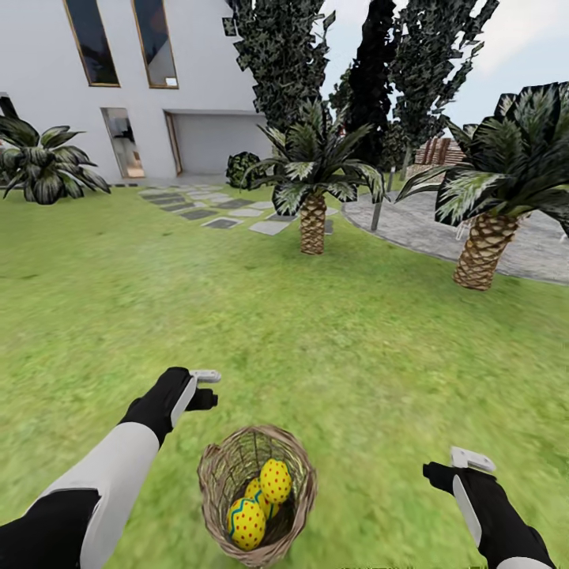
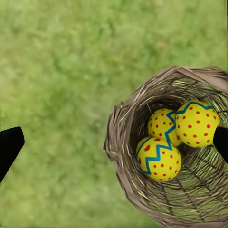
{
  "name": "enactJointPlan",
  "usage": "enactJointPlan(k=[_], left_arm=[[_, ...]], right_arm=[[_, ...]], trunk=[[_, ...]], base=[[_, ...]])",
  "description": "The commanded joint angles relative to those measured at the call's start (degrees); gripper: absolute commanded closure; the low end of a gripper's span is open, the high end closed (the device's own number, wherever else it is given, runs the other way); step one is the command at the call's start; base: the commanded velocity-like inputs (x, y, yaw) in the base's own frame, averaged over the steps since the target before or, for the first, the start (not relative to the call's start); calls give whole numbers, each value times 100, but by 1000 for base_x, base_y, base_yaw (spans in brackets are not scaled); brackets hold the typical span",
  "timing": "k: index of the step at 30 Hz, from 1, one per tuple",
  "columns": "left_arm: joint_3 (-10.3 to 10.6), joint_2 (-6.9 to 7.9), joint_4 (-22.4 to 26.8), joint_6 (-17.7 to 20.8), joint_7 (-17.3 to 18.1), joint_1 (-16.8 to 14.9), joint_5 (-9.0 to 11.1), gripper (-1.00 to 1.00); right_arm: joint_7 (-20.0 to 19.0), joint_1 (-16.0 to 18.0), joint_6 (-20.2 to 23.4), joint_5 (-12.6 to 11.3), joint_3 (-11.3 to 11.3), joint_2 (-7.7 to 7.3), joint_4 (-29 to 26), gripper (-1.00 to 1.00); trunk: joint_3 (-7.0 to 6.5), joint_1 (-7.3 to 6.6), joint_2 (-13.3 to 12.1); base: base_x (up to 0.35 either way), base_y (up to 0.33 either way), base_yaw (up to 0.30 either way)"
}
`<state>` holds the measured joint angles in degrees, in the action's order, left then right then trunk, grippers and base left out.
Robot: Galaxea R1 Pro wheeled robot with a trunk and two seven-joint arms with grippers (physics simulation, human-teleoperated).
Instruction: Take the three Easter eggs out of the wicker basket on the lawn in the garden, then place them on the lawn next to a single tree (choose any tree) so that all three eggs are next to the same tree and none are left in the basket.
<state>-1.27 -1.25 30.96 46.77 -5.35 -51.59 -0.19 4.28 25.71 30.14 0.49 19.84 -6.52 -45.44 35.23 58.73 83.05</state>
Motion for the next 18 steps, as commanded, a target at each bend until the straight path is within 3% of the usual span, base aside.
enactJointPlan(k=[1, 7, 12, 16, 18], left_arm=[[0, 0, -13, 25, -13, 0, 1, -100], [51, -21, -199, 17, 13, 0, 4, -100], [260, 48, -450, -7, 22, 0, 3, -100], [447, 71, -918, -512, 34, 0, 2, -100], [699, 56, -1136, -748, 46, 0, 2, -100]], right_arm=[[12, 4, 33, 4, 2, 2, -8, -100], [18, 4, 31, 4, -9, 9, 16, -100], [13, 4, 27, 7, -98, 11, 160, -100], [11, 4, 27, 11, -221, 14, 237, -100], [12, 4, 27, 9, -275, 12, 248, -100]], trunk=[[1, 0, 3], [-27, 0, 3], [-46, 0, 3], [-50, 0, 3], [-51, 0, 3]], base=[[0, 297, -261], [0, 310, -261], [0, 315, -261], [0, 315, -254], [0, 288, -209]])
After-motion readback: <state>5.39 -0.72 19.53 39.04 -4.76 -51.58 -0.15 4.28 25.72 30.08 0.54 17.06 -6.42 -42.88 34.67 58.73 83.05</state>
